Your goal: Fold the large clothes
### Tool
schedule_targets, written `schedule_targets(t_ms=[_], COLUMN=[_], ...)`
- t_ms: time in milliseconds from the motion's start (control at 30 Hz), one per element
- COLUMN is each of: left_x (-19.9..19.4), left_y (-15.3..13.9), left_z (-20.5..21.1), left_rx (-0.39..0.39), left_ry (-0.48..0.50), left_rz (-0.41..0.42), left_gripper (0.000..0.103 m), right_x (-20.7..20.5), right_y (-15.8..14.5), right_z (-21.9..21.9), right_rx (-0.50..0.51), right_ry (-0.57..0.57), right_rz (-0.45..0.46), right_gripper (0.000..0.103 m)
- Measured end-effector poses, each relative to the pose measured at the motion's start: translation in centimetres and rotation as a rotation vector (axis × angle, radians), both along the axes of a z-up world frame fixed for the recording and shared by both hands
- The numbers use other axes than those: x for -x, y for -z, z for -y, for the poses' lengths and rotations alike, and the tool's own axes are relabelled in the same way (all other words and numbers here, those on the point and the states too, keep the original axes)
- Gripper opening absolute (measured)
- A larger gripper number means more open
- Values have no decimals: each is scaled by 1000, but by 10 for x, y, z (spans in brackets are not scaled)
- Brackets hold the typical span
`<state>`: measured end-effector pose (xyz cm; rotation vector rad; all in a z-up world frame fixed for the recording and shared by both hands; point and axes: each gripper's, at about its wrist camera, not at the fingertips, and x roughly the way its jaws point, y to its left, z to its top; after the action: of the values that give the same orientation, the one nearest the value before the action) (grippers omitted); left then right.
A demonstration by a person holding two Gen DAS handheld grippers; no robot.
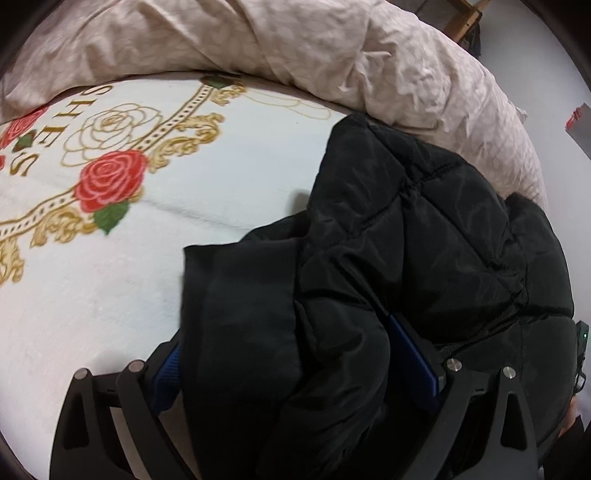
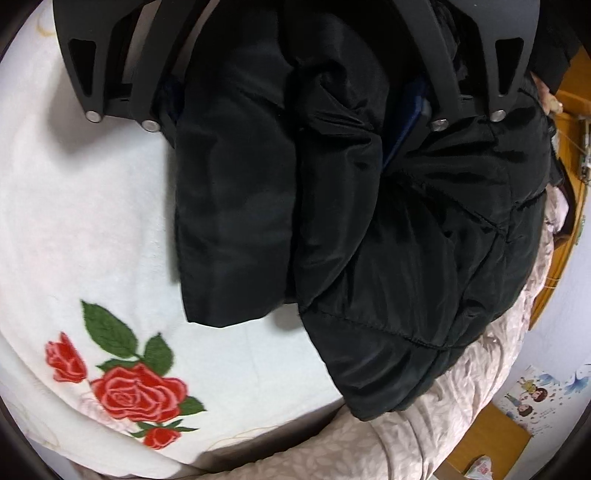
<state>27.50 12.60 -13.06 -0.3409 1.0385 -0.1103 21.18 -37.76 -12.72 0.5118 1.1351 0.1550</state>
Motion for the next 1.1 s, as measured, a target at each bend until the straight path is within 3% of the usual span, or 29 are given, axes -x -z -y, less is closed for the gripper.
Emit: schedule_targets(t_ms=[67, 100, 167, 267, 533, 767, 1100], left_x=[2, 4, 8, 15, 58, 87, 80], left_y=[-3, -6, -18, -39, -112, -139, -172], left_z=[2, 3, 8, 15, 15, 7, -41], left_rx=[19, 22, 6, -52, -56, -37, -80], left_ry=[17, 19, 26, 28, 31, 25, -22], left_rz=[9, 11, 22, 33, 140, 172, 234], left_gripper=[80, 73, 47, 33, 29, 29, 29], right_x=[2, 3, 7, 11, 57, 89, 53], right_y=[-2, -4, -12, -30, -102, -124, -147], right_z=[1, 2, 3, -1, -3, -4, -54], right_rx=[-47, -65, -59, -32, -7, -25, -55], right_ry=[3, 11, 10, 3, -11, -3, -55], right_rz=[17, 21, 30, 47, 148, 175, 244], right_gripper=[64, 51, 41, 31, 24, 24, 24])
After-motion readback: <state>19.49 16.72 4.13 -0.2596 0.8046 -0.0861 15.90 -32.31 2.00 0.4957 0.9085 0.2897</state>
